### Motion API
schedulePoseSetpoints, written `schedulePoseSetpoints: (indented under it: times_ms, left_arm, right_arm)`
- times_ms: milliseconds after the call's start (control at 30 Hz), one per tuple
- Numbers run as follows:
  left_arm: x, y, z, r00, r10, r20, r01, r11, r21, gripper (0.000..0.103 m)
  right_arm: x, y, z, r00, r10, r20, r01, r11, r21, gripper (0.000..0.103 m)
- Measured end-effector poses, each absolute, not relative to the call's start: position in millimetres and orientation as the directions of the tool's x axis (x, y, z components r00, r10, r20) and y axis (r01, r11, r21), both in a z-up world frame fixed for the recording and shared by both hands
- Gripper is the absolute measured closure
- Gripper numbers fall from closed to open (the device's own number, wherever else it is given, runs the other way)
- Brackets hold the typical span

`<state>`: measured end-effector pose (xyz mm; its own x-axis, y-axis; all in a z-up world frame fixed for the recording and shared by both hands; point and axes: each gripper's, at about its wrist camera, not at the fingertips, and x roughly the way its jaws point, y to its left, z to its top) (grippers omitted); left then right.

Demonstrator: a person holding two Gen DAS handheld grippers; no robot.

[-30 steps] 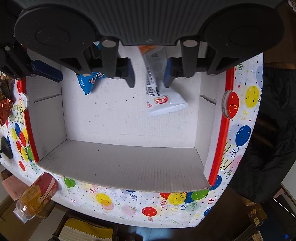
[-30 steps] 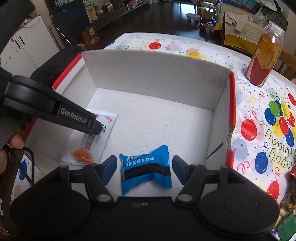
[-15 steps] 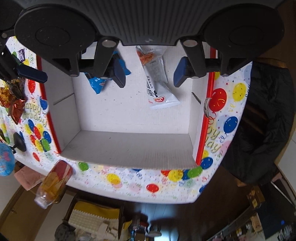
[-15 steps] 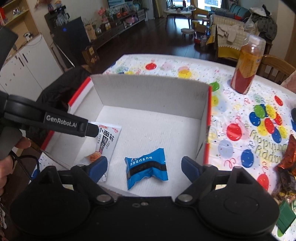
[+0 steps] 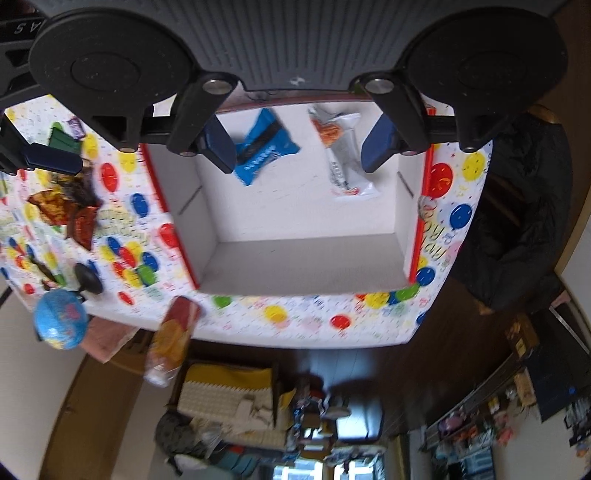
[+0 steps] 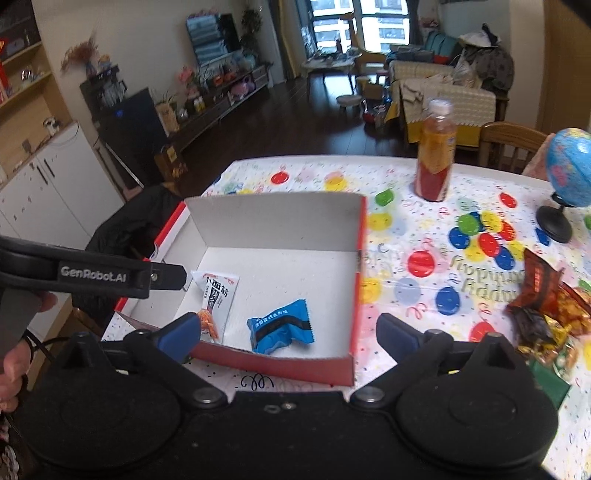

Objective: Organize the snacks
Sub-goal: 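Withdraw both tools from the box back toward the snack pile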

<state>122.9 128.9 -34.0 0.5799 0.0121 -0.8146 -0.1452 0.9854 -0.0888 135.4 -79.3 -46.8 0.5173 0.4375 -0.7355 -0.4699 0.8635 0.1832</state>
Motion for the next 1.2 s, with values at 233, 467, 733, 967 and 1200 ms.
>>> schedulePoseSetpoints:
  times_ms: [233, 467, 733, 967, 1200]
  left_arm:
    - [105, 96, -22, 0.648, -0.04, -0.761, -0.061, 0.993, -0.104, 0.019]
    - [101, 59, -26, 0.677, -0.114, -0.727, 0.014, 0.99, -0.142, 0.008]
    - [119, 6, -33, 0.673, -0.189, -0.715, 0.08, 0.98, -0.184, 0.004]
    - [145, -46, -44, 0.64, -0.247, -0.728, 0.122, 0.968, -0.221, 0.004]
    - [176, -103, -58, 0.623, -0.223, -0.75, 0.16, 0.975, -0.157, 0.004]
  right_arm:
    - [114, -124, -39, 0.579, 0.418, -0.7, -0.393, 0.895, 0.21, 0.0]
    - [100, -178, -46, 0.644, 0.398, -0.654, -0.325, 0.916, 0.238, 0.0]
    - [101, -241, -56, 0.688, 0.268, -0.675, -0.218, 0.963, 0.161, 0.0]
    - [113, -296, -69, 0.7, 0.187, -0.69, -0.121, 0.982, 0.144, 0.0]
    - [133, -331, -97, 0.66, 0.177, -0.73, -0.113, 0.984, 0.136, 0.001]
